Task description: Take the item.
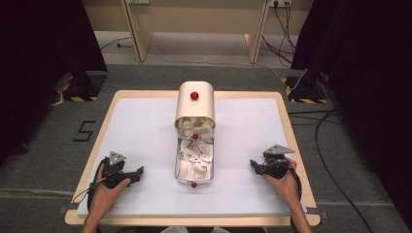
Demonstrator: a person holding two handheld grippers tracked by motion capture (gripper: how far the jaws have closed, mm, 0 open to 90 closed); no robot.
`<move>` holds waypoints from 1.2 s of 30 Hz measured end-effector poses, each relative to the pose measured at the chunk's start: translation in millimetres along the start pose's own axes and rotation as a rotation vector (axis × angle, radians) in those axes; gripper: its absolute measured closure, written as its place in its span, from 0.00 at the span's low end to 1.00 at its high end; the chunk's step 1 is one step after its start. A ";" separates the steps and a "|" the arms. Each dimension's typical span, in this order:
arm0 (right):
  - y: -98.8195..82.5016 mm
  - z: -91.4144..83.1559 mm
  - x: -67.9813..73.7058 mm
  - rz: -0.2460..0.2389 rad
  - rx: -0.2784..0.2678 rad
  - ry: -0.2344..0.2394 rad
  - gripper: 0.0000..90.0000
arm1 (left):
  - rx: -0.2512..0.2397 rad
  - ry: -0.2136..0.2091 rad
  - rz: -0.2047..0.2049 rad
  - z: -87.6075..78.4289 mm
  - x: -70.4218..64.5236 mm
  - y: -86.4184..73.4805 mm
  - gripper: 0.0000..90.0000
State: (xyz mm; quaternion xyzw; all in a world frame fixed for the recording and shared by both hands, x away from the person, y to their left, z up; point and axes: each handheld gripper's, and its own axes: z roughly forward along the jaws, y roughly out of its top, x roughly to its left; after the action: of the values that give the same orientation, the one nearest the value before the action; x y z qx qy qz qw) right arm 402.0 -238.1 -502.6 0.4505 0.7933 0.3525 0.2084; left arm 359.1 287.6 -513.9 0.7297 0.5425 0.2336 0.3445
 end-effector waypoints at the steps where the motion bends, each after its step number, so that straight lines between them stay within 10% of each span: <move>1: 0.0 0.0 0.1 -0.001 -0.001 -0.001 0.39 | 0.000 0.000 0.000 0.0 0.0 0.0 0.14; 36: 3.5 -3.9 0.5 0.055 -0.015 -0.002 0.39 | -0.001 -0.001 -0.001 0.0 0.0 0.0 0.14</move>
State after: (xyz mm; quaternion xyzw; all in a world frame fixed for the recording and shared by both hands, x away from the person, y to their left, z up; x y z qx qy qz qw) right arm 401.1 -238.0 -497.4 0.4711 0.7777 0.3636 0.2028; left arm 359.2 287.7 -513.9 0.7295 0.5426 0.2334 0.3449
